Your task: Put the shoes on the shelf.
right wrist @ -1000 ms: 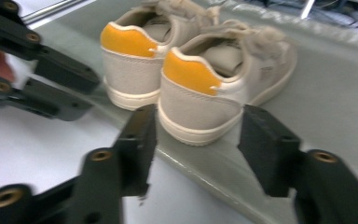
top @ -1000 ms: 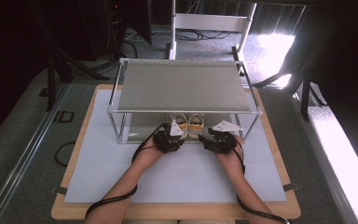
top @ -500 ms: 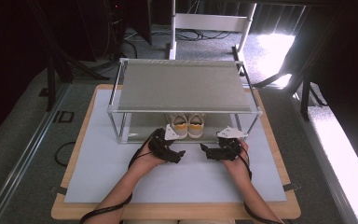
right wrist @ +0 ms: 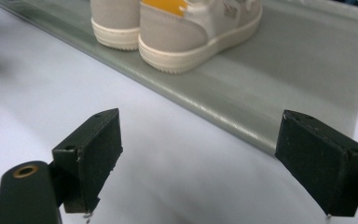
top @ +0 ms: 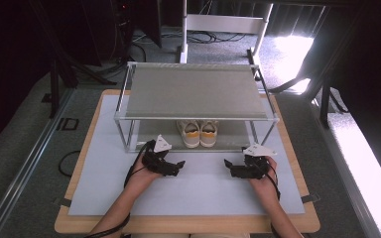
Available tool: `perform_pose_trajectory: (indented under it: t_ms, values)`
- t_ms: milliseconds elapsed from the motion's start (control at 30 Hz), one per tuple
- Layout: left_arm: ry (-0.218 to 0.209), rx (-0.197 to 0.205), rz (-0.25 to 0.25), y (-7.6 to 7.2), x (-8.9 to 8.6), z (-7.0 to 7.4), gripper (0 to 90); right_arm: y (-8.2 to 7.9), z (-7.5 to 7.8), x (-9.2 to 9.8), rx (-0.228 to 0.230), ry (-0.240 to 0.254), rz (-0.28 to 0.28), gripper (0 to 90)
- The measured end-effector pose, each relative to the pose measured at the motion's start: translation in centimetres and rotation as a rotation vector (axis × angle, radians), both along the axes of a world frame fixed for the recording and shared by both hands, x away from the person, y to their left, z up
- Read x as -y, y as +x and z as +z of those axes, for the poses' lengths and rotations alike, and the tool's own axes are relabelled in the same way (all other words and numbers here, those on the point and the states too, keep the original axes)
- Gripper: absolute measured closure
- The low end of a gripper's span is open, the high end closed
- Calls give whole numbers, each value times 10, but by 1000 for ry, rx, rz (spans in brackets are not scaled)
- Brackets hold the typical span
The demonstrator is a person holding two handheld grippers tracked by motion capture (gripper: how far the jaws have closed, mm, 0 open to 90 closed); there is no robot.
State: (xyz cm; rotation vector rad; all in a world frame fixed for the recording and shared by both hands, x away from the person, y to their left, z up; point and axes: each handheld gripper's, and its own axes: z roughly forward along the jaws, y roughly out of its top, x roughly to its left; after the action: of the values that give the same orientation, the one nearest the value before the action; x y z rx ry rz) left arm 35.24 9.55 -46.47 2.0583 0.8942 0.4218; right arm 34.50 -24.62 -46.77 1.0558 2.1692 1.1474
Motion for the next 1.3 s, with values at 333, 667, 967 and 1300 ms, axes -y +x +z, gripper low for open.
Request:
perform_pose_trajectory:
  t_ms: [333, 667, 967, 1300]
  values:
    - [-25, 38, 37, -12, -25, -1, 72, -9, -4, 24, -5, 9, -37, 139]
    - [-36, 48, 90, -25, -50, -5, 72, -21, -6, 50, 11, 32, -84, 137]
    - [-26, 73, 139, -37, -70, -9, 72, -25, -10, 71, 23, 47, -139, 135]
    - [-48, 128, 232, -52, -101, -8, 72, -29, -9, 92, 43, 68, -211, 133]
